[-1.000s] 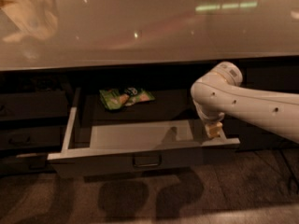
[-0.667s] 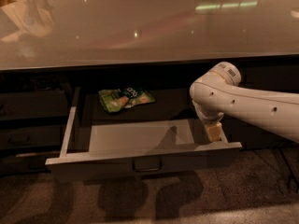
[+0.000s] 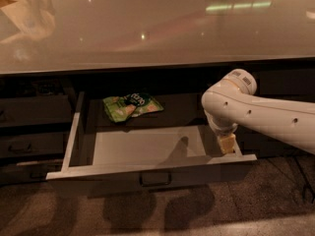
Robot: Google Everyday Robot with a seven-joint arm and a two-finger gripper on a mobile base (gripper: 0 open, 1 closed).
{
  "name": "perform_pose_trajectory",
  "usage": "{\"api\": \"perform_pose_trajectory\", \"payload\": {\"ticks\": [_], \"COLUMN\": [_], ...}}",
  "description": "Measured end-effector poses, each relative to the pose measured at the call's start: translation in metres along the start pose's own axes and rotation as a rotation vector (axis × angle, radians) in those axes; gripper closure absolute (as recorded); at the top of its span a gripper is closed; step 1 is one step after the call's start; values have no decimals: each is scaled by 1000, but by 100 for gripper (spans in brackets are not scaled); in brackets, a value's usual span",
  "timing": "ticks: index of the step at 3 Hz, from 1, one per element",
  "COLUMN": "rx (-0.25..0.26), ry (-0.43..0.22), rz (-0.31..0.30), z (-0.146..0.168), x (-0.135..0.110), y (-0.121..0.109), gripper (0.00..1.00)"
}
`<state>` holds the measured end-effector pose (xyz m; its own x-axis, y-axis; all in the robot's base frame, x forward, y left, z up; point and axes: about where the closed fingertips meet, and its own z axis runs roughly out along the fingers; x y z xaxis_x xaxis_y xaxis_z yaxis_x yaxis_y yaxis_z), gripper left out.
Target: Open top drawer
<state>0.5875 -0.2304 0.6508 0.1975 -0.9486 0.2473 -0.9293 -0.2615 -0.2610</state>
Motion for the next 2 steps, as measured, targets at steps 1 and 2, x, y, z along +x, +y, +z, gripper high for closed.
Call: {"api": "perform_pose_trajectory", "payload": {"ticks": [1, 2], "rx": [-14, -27], "ry": [2, 2], "rz": [12, 24], "z": [-4, -7], "x": [0, -2], "y": [18, 35], "gripper": [0, 0]}}
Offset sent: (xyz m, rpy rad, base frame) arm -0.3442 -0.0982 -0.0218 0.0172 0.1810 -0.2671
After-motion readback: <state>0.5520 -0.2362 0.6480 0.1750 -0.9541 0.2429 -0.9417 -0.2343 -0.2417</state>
